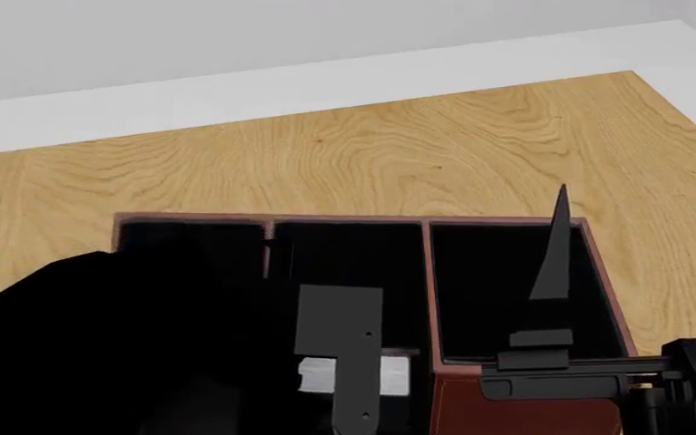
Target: Pick up the book and place it in the back compartment of the caddy.
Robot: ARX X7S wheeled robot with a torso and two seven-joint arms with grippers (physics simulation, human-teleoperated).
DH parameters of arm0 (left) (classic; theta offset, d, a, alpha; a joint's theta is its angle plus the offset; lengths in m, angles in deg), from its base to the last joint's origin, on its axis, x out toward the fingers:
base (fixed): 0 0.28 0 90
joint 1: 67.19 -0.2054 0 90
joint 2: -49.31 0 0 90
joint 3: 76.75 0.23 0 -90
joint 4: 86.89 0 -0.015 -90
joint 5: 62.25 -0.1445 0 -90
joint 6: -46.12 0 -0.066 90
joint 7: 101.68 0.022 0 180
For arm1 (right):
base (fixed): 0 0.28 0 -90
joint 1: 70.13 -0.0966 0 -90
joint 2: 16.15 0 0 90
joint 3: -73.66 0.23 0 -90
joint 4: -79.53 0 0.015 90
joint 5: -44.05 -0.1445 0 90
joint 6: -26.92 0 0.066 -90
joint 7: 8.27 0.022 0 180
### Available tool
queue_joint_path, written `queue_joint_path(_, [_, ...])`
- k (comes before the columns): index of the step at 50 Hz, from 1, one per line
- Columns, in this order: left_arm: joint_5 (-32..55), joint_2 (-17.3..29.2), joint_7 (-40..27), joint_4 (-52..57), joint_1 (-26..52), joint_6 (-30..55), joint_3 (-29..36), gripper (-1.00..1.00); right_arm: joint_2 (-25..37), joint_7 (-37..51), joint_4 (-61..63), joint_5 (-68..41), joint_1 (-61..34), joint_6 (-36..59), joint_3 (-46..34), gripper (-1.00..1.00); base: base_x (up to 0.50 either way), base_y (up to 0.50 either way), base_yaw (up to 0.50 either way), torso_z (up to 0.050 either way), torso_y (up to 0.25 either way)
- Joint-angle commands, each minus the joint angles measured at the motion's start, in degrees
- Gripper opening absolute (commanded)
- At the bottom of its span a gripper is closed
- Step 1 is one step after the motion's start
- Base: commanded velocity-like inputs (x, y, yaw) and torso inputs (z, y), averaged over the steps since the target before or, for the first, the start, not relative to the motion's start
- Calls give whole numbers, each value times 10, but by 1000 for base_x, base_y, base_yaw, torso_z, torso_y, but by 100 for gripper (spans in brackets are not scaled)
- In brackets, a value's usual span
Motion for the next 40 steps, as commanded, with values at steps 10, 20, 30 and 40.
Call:
queue_joint_path(10, [-8, -17, -17, -58, -10, -40, -1, -100, 0, 0, -4, 0, -6, 2, -7, 100, 0, 0, 0, 0, 1])
queue_joint_path(20, [-10, -25, -20, -87, -19, -61, 4, -100, 0, 1, -2, -2, -9, 6, -10, 100, 0, 0, 0, 0, 1])
queue_joint_path(30, [-13, -37, -22, -120, -28, -84, 9, -100, -1, -1, -10, 0, -9, 1, -11, 100, 0, 0, 0, 1, 1])
queue_joint_path(40, [-16, -47, -24, -155, -33, -108, 13, -100, -1, -6, -18, 3, -4, -10, -10, 100, 0, 0, 0, 0, 1])
